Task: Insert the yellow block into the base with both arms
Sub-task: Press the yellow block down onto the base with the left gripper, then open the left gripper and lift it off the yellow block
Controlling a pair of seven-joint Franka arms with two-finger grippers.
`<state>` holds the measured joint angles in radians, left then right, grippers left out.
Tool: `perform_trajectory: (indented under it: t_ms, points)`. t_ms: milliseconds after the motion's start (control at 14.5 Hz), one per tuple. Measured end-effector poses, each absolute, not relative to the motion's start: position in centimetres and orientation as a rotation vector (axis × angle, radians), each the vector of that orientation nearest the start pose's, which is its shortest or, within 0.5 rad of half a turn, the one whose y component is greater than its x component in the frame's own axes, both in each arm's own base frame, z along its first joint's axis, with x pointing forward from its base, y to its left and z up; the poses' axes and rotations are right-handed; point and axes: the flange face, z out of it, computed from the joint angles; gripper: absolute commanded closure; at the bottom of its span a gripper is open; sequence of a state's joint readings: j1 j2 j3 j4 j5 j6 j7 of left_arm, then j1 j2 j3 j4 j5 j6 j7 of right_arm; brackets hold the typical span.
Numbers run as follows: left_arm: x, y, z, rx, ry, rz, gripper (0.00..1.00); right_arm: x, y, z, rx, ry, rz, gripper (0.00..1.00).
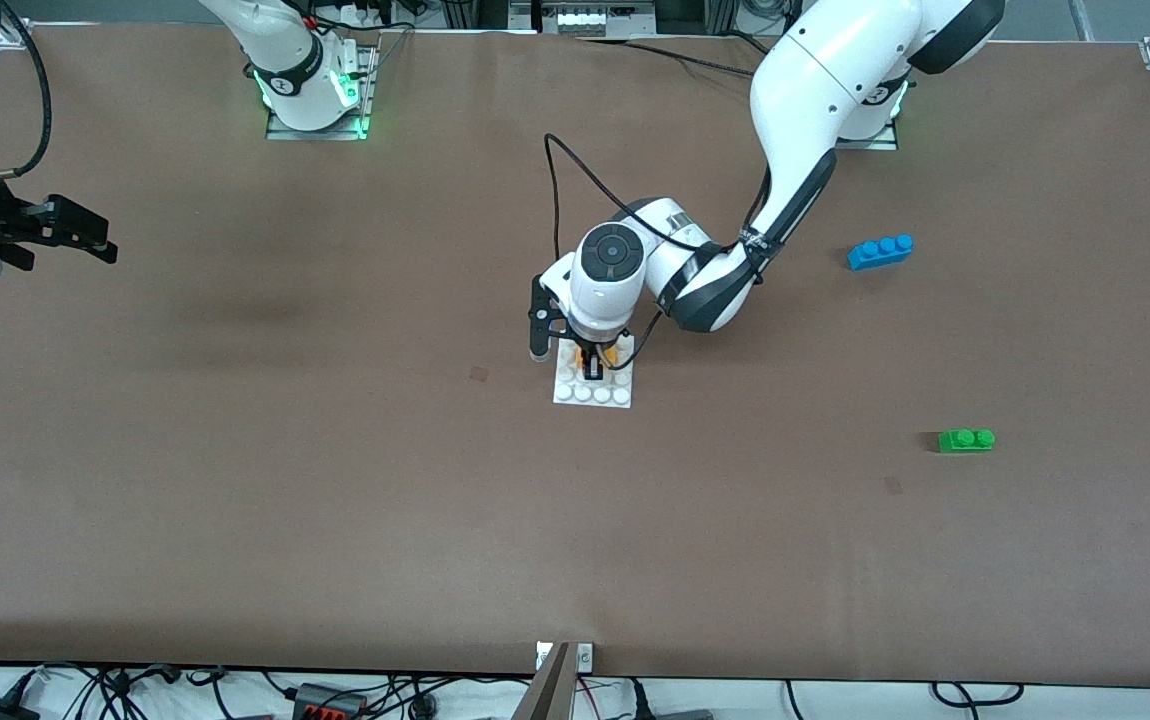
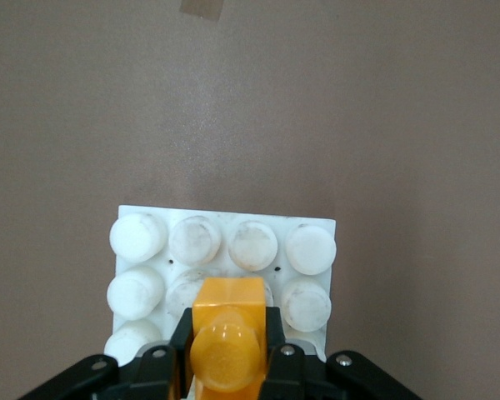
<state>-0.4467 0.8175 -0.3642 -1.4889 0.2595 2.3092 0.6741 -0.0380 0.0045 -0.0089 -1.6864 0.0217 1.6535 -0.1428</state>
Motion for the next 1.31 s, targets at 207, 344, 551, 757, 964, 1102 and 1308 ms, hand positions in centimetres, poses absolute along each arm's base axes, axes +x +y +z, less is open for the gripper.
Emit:
perform_trajectory:
  t_ms: [207, 344, 551, 757, 964, 1102, 1308]
  points:
    - [53.2, -48.5, 21.3, -2.301, 2.235, -0.091, 0.93, 55.8, -2.4, 57.4, -3.113, -0.146, 0.055, 0.0]
    - [53.1, -48.5, 21.3, -2.301, 2.236, -0.092, 0.93, 55.8, -2.4, 57.4, -3.113, -0.146, 0.055, 0.0]
    - [52.9, -48.2, 21.2, -2.3, 2.237, -0.12, 0.76, 55.8, -2.4, 57.4, -3.113, -0.146, 0.055, 0.0]
    - [52.4, -48.0, 20.6, -2.298, 2.241, -0.11, 0.0, 55.8, -2.4, 57.4, -3.113, -0.146, 0.055, 0.0]
    - [51.8, -47.7, 19.2, -2.301, 2.248, -0.085, 0.0, 55.8, -2.4, 57.4, -3.113, -0.146, 0.055, 0.0]
    - [51.7, -47.7, 19.2, -2.3, 2.248, -0.069, 0.0, 55.8, -2.4, 57.4, -3.113, -0.146, 0.055, 0.0]
    - [53.2, -47.2, 22.1, -2.302, 2.216, 0.035, 0.0, 55.8, -2.4, 57.4, -3.113, -0.146, 0.055, 0.0]
